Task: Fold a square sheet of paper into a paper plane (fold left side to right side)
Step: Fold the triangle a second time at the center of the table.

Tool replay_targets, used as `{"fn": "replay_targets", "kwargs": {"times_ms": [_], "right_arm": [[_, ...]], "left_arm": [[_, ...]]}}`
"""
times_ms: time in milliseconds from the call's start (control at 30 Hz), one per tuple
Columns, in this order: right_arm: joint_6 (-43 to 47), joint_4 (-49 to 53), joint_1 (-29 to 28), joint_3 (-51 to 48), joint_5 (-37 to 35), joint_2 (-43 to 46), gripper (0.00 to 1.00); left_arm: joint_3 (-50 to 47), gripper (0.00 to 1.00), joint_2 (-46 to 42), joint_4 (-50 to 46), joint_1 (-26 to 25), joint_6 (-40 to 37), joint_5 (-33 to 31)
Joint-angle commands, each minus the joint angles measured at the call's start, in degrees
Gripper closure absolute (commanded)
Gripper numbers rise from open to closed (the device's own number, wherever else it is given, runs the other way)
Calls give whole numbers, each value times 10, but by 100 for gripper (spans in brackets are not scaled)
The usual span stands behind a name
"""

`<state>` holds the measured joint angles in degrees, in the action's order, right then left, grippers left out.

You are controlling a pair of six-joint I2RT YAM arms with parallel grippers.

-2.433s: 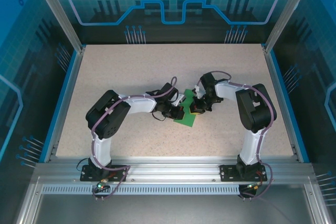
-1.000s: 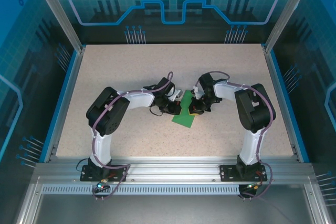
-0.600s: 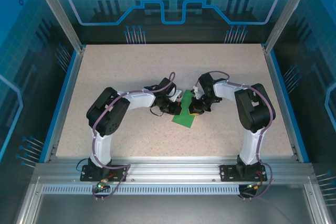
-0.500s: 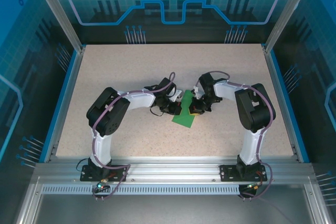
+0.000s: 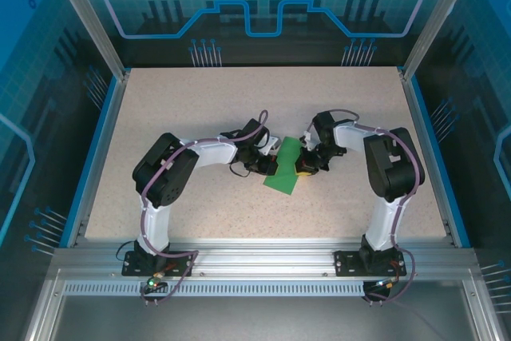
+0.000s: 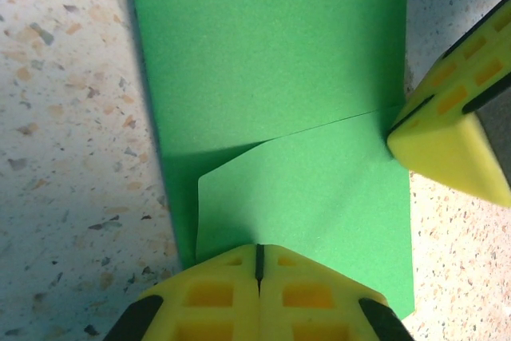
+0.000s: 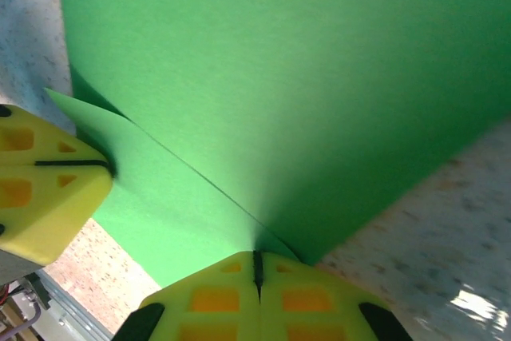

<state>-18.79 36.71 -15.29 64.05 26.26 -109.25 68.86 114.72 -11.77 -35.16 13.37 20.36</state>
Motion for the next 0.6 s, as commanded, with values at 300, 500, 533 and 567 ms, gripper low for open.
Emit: {"fn": "replay_targets", "kwargs": {"times_ms": [300,500,533,567], "right_arm": [[13,29,34,-20,-21,49,100],[14,22,36,-24,-32,99,99],[13,13,35,-29,-28,106,98],[11,5,36,-33,-25,111,97]], "left_arm": [[-30,99,-2,-44,5,0,-17],[-16,89,-72,-42,8,13,18],[-15,86,-85,-43,10,15,21],[-15,83,-95,-43,14,18,24]]}}
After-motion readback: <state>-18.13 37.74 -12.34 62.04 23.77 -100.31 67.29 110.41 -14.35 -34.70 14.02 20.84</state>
